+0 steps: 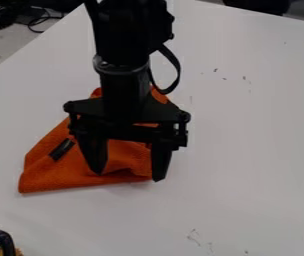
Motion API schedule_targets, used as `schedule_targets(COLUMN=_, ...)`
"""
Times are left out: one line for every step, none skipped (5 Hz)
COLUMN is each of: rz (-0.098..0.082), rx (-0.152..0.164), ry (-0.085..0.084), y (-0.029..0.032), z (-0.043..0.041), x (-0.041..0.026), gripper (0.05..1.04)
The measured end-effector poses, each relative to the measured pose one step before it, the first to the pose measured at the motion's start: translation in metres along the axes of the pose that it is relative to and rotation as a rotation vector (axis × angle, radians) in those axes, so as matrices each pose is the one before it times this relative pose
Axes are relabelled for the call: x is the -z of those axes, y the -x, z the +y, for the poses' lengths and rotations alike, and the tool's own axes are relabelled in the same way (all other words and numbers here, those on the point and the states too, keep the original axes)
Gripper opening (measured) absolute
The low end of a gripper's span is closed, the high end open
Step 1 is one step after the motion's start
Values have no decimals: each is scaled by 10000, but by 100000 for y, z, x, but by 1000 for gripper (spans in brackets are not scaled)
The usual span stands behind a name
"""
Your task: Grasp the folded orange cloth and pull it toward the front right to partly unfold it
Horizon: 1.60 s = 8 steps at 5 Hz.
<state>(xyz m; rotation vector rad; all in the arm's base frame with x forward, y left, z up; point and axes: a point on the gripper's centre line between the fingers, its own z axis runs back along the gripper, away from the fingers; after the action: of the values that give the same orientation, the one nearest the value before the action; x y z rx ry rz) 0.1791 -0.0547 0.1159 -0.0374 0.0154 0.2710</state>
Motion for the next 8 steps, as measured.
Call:
schedule_targets(rz=184, rx=63, ry=-141, y=95, z=130, x=456, gripper=999)
schedule_targets(rz=-82, rx=-43, ry=-519, y=-2176, z=2842, x=218, gripper=999)
schedule_targets(rz=-94, rx=161, ry=-374, y=-1534, z=2300, x=393, gripper=999)
schedule_targets(rz=-111, rx=189, ry=283, y=-2579, z=2620, x=1436, gripper=999)
schedule_targets(rz=252, rx=269, ry=576, y=-1648, z=-250, x=2595, gripper=999)
schedule_targets(rz=-353, rx=-130, ry=182, y=-1220, z=-159, x=1290, gripper=999)
schedule_targets(rz=-262, rx=-130, ry=214, y=-501, z=-289, x=1344, gripper=999)
schedule_targets(rz=249, rx=150, ry=111, y=-330, z=153, x=1412, gripper=999)
